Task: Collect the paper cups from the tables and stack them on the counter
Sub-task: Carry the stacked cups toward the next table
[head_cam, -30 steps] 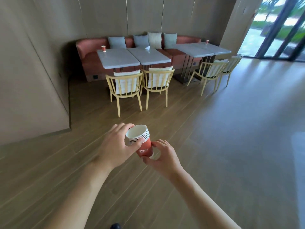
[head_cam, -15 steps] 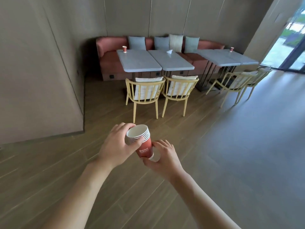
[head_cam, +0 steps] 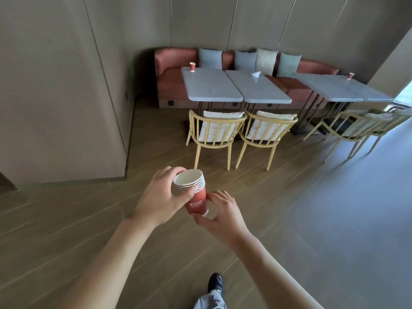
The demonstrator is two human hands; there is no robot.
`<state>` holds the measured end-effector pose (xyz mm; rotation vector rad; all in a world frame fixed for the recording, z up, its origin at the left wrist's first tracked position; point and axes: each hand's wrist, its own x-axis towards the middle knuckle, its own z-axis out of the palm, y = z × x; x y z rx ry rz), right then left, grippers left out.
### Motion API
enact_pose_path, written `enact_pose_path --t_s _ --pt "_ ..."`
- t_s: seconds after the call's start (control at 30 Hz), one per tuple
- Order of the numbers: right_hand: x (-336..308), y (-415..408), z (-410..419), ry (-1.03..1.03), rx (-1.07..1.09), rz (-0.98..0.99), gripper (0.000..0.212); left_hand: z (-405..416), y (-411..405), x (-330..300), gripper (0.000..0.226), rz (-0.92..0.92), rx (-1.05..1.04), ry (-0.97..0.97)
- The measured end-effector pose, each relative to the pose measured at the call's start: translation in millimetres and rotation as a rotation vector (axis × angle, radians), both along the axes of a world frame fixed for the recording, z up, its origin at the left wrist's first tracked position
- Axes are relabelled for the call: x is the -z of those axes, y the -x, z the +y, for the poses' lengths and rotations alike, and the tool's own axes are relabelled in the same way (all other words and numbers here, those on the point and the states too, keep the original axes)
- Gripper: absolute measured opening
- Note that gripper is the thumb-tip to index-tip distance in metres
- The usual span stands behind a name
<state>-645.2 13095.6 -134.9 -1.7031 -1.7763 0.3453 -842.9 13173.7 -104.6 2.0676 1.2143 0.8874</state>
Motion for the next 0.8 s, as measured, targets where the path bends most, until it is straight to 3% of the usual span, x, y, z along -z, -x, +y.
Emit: enact_pose_path --t_s 0.27,0.53,0.8 --pt "-14 -75 116 -0.031 -0.055 0.202 0.045 99 -78 -29 0.062 -0.058 -0.054 0.06" --pt "-12 -163 208 -0.047 -0.06 0.248 0.047 191 -171 -49 0.075 0.008 -0.054 0.05" --pt "0 -182 278 -0.022 -0.073 0.266 0.048 262 -190 -42 0.081 0.001 -0.025 0.098"
